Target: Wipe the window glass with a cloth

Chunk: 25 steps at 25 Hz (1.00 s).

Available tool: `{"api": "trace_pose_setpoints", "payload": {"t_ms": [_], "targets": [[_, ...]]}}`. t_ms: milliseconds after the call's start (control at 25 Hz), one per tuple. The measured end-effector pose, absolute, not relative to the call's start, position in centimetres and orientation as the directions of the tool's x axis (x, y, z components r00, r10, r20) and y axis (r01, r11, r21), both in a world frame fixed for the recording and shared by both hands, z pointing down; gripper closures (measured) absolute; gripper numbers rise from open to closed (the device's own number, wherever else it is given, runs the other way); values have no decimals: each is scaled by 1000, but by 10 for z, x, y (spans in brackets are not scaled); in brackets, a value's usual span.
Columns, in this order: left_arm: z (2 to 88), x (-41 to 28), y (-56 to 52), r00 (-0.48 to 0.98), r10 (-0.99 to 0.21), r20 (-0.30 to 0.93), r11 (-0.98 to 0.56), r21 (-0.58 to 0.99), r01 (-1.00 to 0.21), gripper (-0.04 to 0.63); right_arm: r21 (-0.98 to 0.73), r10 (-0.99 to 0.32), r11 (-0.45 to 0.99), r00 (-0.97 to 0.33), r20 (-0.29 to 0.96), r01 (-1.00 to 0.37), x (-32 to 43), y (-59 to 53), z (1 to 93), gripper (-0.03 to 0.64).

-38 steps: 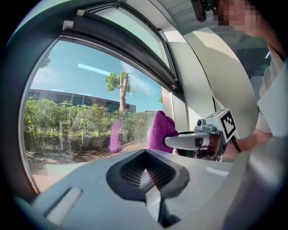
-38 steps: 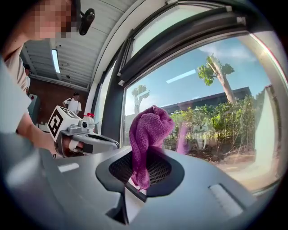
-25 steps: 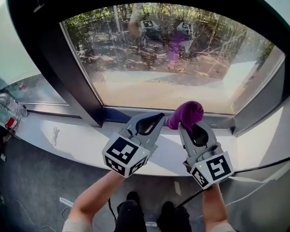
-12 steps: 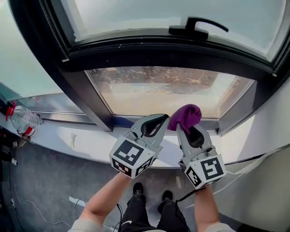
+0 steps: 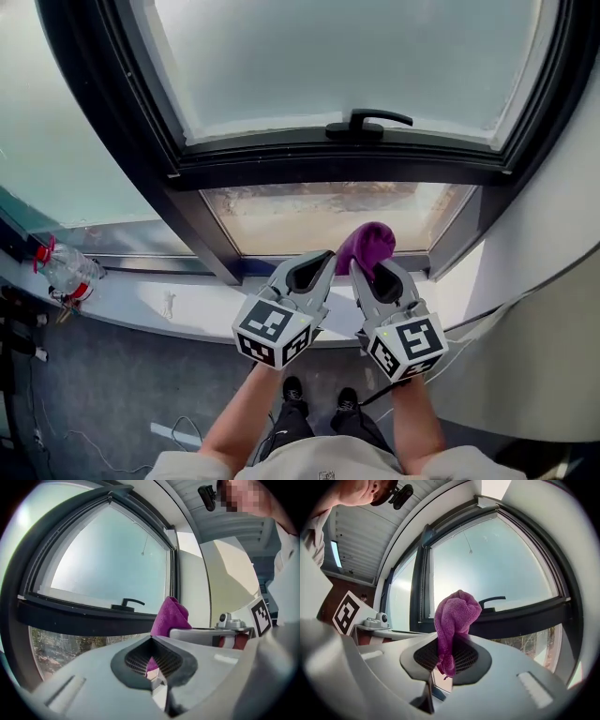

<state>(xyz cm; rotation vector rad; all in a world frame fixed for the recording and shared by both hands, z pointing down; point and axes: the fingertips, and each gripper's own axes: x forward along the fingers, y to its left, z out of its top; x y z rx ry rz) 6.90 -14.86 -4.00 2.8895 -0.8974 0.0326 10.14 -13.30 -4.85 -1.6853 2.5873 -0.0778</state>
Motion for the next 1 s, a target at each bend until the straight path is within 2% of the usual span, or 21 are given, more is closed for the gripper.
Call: {"api": "trace_pose_setpoints", "payload": {"t_ms": [200,1000], "targets": [[-53,68,-129,824,-558,96,-820,88,-565,594,-71,-918,397,-397,-9,-915,108,-117,-68,545],[-72,45,-113,825,-560,79,-823,60,-564,594,-62,-903,430,-429,-25,-901,93,-100,-81,545]]}}
